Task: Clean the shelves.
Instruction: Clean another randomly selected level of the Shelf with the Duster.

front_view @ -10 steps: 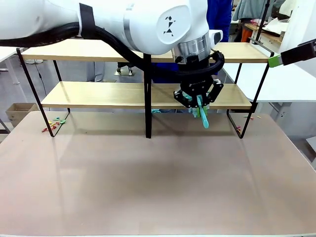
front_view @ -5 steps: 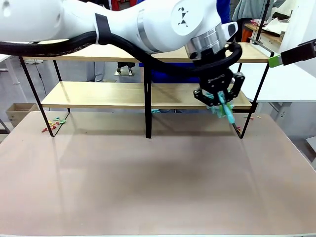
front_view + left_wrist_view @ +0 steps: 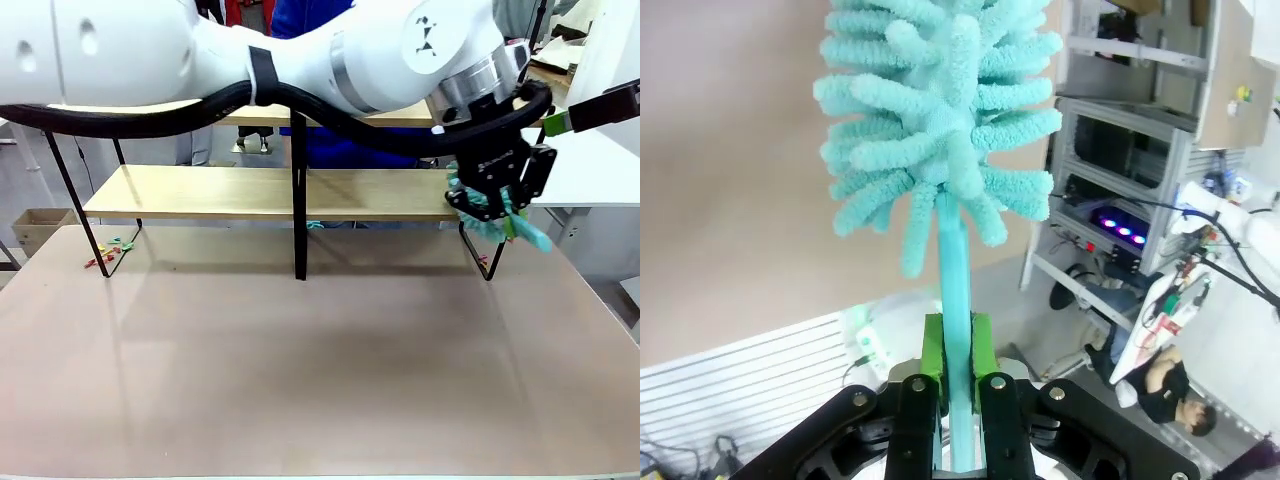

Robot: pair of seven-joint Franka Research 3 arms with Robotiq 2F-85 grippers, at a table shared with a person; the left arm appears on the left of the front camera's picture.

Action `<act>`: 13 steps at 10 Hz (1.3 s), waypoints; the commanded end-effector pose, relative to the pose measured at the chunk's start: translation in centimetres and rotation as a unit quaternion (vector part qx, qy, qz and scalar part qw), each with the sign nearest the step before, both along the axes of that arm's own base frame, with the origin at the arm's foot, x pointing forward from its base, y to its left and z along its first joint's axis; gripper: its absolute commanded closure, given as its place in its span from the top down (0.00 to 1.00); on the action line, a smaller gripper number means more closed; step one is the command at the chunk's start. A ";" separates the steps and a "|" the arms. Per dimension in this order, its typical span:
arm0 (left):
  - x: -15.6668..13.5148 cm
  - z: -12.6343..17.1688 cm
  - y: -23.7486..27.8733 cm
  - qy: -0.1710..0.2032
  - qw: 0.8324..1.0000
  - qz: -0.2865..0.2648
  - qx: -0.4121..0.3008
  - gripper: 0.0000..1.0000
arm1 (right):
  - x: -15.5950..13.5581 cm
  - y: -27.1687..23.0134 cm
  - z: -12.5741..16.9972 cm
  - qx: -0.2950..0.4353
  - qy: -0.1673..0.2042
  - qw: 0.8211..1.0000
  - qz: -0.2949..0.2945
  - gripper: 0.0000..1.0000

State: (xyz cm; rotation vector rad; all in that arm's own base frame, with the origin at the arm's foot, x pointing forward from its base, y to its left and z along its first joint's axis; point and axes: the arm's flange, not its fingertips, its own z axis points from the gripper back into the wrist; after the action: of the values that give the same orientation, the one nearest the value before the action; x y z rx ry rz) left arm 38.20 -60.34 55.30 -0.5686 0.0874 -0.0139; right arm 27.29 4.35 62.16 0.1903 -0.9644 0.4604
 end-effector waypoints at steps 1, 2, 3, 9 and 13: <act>0.3 1.2 -1.3 -0.032 0.997 0.005 -0.077 0.12 | 0.0 0.0 0.0 0.001 0.000 1.000 0.001 1.00; 0.0 1.8 -1.1 -0.049 0.990 -0.042 -0.123 0.12 | 0.0 0.0 0.0 0.001 0.000 1.000 0.001 1.00; -0.2 2.1 -0.7 -0.065 0.987 -0.059 -0.138 0.12 | 0.0 0.0 0.0 0.001 0.000 1.000 0.001 1.00; -0.2 3.0 2.2 -0.055 0.987 -0.098 -0.115 0.12 | 0.0 0.0 0.0 0.001 0.000 1.000 0.001 1.00; -2.9 3.9 8.4 -0.053 0.990 -0.111 -0.070 0.12 | 0.0 0.0 0.0 0.001 0.000 1.000 0.001 1.00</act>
State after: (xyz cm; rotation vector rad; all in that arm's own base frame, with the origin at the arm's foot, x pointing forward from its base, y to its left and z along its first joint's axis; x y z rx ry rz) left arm 38.23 -56.25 59.02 -0.7415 0.0098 -0.2010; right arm 26.50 6.54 62.24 0.2156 -0.9540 0.5055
